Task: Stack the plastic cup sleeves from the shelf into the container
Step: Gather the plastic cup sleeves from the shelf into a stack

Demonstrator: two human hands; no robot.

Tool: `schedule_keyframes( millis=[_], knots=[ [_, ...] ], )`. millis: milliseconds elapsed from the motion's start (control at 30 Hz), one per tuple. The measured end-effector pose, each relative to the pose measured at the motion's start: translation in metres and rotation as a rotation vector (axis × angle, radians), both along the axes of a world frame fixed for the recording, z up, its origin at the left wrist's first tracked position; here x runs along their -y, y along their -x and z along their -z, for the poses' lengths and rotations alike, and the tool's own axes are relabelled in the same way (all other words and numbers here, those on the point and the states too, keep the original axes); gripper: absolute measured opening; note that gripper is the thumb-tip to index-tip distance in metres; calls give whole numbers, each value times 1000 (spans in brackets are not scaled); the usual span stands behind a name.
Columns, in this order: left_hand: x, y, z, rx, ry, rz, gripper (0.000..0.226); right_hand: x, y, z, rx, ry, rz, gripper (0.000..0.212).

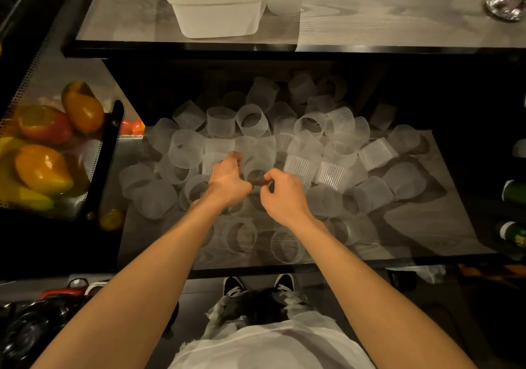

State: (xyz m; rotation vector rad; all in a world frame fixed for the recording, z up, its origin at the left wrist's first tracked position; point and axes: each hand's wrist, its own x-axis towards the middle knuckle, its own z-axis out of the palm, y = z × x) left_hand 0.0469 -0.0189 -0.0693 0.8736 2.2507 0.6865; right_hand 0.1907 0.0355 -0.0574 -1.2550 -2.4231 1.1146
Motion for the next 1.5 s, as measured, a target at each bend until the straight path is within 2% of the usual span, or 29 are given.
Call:
schedule_keyframes(
  millis=[167,267,400,567,867,933,1100,1200,1233,1300,1433,1500],
  knots=[
    [-2,-1,2,7,-8,1,56,0,1,4,83,-37,-35,14],
    [-5,0,0,-9,-19,33,53,0,2,1,85,-66,-36,14],
    [-6,1,-1,-35,12,94,51,-2,4,-3,185,-47,-63,14],
    [-5,0,-1,-37,112,127,29,-4,5,-6,255,-28,-135,13],
    [-6,0,-5,-16,124,72,25,-10,7,-10,307,32,-168,10],
    [-6,0,-6,-5,149,88,21,-10,6,-9,310,46,-165,14],
    [-5,-3,-5,-28,207,120,16,-8,3,-6,312,96,-171,39],
    [-3,-7,-5,-43,179,107,15,-7,-4,-8,285,90,-175,20],
    [-2,-8,-5,-19,183,117,11,-7,-7,-8,292,90,-171,13],
    [-2,-11,-6,82,215,170,6,-7,-16,-6,332,109,-158,14],
    [-3,-29,-9,326,329,304,15,-6,-40,-4,467,104,-145,17],
    [-3,-39,-7,349,358,357,17,-4,-54,-4,520,83,-136,14]
  ],
)
